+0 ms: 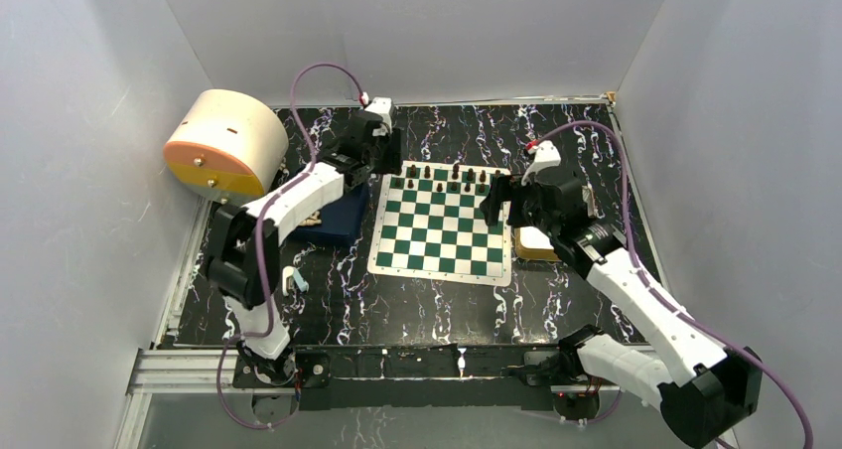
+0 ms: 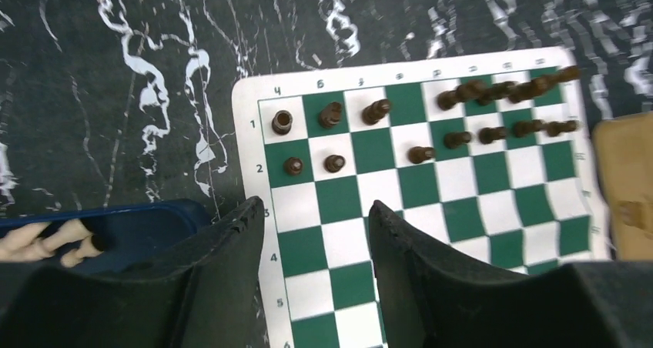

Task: Set up the chess pieces on the board
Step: Place the chess piece on the chessboard, then pick up the chess piece from the storage box.

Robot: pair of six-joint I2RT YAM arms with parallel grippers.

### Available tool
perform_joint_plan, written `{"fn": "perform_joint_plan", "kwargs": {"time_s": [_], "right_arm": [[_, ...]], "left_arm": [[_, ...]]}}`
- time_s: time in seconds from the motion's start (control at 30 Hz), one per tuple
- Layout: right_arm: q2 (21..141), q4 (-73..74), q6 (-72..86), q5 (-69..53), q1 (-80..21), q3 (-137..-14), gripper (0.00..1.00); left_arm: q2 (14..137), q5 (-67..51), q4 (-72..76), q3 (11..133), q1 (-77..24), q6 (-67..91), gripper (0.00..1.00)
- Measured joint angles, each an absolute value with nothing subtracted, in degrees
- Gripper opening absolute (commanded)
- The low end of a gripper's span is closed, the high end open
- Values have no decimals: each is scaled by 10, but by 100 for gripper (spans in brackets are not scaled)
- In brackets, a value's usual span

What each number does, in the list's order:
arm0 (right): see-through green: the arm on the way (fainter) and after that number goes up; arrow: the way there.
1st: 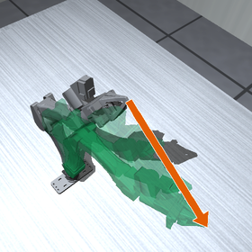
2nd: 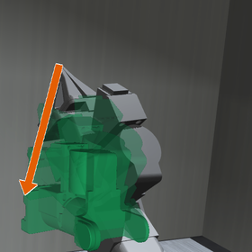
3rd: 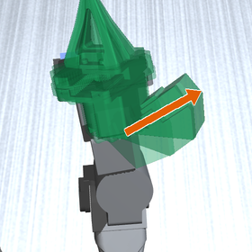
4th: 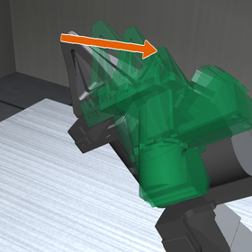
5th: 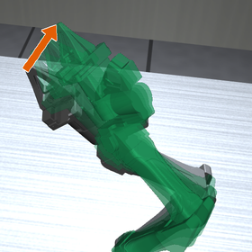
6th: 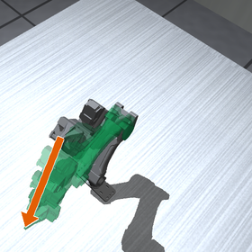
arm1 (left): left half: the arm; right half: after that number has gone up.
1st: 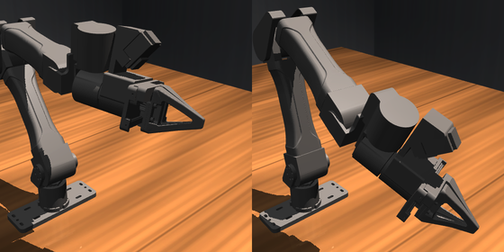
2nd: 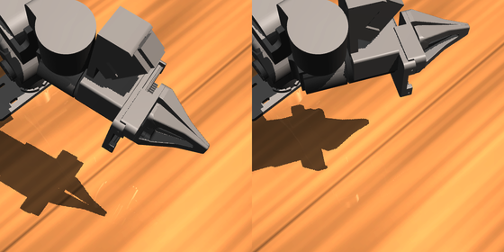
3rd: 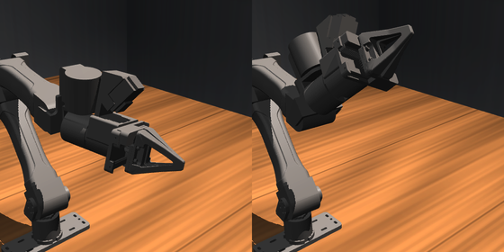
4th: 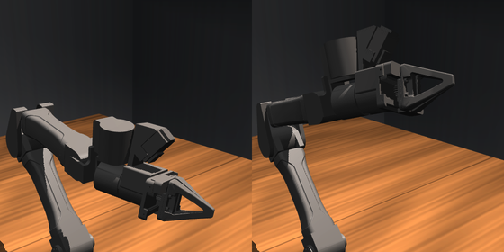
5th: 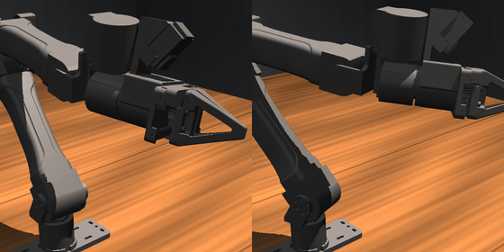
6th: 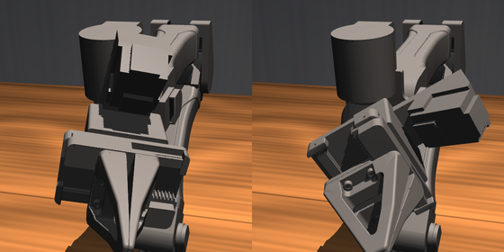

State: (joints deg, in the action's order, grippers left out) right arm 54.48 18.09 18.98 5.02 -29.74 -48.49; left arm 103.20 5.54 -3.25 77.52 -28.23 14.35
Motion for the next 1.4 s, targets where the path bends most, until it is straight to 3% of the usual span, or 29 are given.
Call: {"fn": "perform_joint_plan", "kwargs": {"time_s": [0.07, 0.1, 0.3, 0.43, 0.67, 0.93, 1.03, 1.4], "right_arm": [[564, 199, 192, 85, -297, -500, 99], [575, 208, 193, 107, -297, -507, 99], [622, 248, 179, 203, -274, -526, 90], [648, 253, 163, 229, -226, -527, 76], [663, 167, 137, 205, -96, -469, 49], [739, 74, 106, 164, -33, -450, 33], [772, 39, 97, 149, -25, -449, 32], [884, -26, 83, 101, 26, -446, 33]], "left_arm": [[993, 46, -49, 775, -282, 136, 88], [974, 39, -58, 775, -282, 132, 90], [844, -16, -81, 701, -282, 130, 90], [781, -34, -89, 620, -283, 125, 90], [760, -38, -110, 524, -282, 96, 91], [724, 7, -92, 473, -282, 88, 91], [717, 17, -91, 472, -282, 86, 95], [717, 12, -91, 472, -282, 75, 88]]}}
